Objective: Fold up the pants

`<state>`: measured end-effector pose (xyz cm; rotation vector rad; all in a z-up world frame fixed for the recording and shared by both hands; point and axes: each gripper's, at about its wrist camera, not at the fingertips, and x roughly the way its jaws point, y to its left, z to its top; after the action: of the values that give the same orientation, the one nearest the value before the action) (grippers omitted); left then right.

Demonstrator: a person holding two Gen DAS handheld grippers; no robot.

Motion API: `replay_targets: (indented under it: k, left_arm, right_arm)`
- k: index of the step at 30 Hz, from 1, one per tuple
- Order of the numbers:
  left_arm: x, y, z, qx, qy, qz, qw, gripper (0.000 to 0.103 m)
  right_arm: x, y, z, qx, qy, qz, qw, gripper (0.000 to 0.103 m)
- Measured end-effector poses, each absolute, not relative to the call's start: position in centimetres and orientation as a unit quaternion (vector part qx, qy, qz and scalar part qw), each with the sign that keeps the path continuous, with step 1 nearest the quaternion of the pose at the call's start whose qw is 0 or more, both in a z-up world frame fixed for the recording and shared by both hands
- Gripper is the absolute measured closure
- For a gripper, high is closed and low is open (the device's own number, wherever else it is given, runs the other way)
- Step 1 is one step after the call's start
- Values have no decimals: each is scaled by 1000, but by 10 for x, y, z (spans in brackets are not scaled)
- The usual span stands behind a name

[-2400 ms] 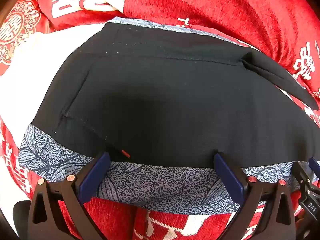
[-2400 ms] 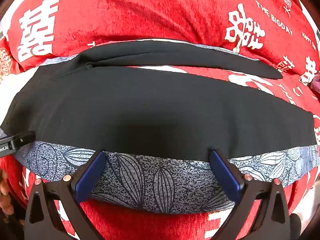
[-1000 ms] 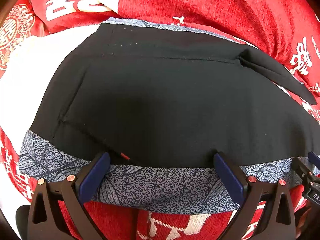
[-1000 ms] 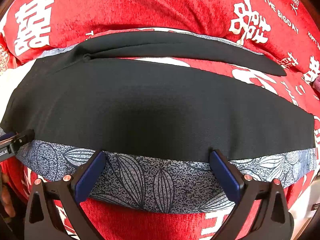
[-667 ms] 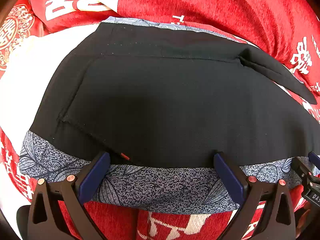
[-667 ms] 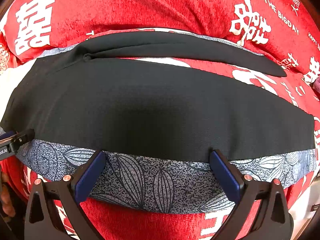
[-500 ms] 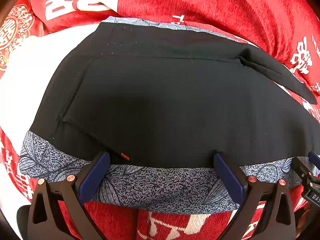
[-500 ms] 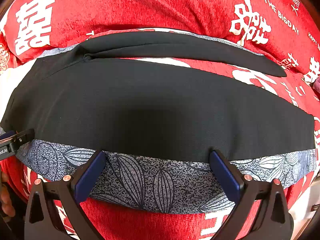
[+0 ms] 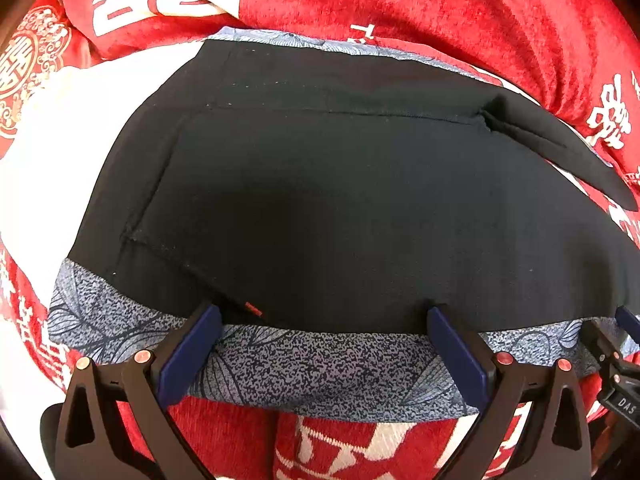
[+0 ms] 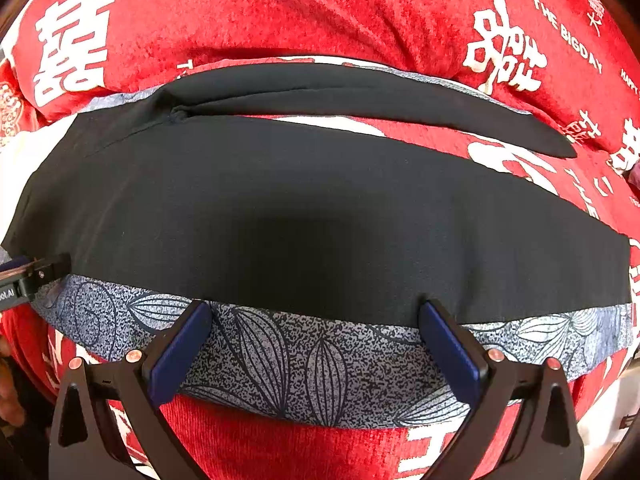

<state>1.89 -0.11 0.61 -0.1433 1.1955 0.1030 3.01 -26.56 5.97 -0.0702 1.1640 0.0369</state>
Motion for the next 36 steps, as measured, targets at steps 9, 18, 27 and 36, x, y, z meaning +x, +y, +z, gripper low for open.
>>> replay_targets:
  k: [9, 18, 27, 36]
  left_arm:
    - [20, -14, 45, -50, 530, 37, 845, 0]
    - [38, -27, 63, -29, 523, 33, 851, 0]
    - [63, -34, 60, -13, 530, 31, 847, 0]
    - [101, -30, 53, -14, 538, 32, 842, 0]
  right_arm:
    - [33, -274, 75, -5, 549, 32, 835, 0]
    - [50, -281, 101, -15, 519, 52, 853, 0]
    - [87, -273, 106, -33, 515, 99, 851, 0]
    - [147, -256, 113, -71, 499, 183, 844, 0]
